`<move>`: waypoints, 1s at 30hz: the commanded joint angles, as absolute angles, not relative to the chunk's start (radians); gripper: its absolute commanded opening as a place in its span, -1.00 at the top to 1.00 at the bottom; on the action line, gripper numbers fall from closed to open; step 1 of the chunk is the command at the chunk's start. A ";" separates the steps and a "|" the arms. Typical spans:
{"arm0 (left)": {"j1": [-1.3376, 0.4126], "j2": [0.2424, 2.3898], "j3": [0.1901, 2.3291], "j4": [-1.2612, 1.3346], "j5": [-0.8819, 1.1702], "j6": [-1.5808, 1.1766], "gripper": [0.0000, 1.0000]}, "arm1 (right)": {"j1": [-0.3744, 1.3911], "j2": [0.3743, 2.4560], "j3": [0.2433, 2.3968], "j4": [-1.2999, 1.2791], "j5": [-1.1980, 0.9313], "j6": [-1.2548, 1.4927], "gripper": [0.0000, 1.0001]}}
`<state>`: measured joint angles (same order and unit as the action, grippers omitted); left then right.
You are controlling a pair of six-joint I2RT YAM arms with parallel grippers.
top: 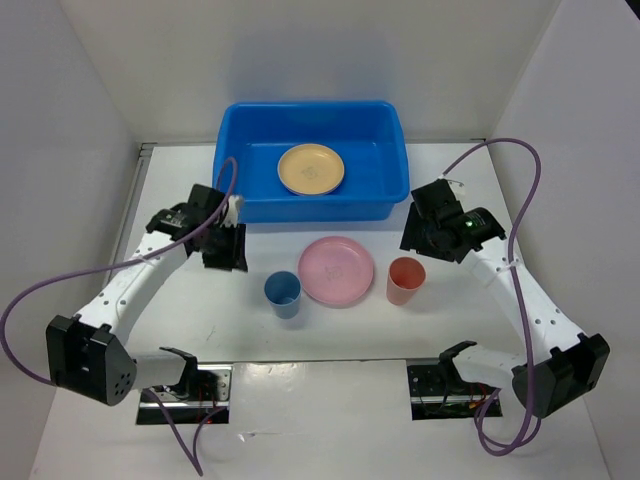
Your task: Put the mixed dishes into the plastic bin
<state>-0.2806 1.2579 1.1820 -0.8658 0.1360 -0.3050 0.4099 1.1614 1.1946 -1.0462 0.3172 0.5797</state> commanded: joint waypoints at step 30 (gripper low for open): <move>-0.531 1.287 1.065 -0.742 0.137 -0.436 -0.15 | 0.420 1.207 1.212 -1.049 0.364 0.630 -0.65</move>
<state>-0.5003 1.2701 1.0752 -0.7670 0.1825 -0.4095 0.4103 1.2049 1.1946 -1.0576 0.3511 0.6140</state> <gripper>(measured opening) 0.575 0.826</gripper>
